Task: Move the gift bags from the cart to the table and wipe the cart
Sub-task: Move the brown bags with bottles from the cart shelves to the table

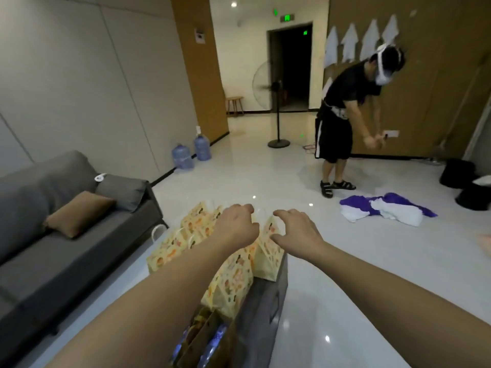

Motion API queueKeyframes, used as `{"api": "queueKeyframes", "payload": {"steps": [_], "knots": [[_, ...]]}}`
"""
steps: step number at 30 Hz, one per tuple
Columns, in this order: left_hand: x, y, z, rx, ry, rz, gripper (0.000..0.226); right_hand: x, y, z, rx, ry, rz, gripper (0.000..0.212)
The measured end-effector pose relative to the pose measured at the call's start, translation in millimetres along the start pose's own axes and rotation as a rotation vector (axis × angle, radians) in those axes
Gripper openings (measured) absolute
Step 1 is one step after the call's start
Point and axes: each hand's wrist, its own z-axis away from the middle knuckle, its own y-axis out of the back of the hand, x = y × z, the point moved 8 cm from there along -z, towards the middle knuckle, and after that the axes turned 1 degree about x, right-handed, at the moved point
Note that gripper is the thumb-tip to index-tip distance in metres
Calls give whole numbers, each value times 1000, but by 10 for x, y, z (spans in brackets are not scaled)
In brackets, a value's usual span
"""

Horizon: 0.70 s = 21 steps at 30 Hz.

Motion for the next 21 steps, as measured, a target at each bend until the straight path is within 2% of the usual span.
{"api": "queueKeyframes", "payload": {"steps": [7, 12, 21], "knots": [[2246, -994, -645, -142, -262, -36, 51, 2263, 834, 286, 86, -302, -34, 67], [3756, -1690, -776, -258, -466, -66, 54, 3626, 1280, 693, 120, -508, -34, 67], [5602, -2717, -911, -429, -774, -65, 53, 5388, 1639, 1608, 178, -881, -79, 66]]}}
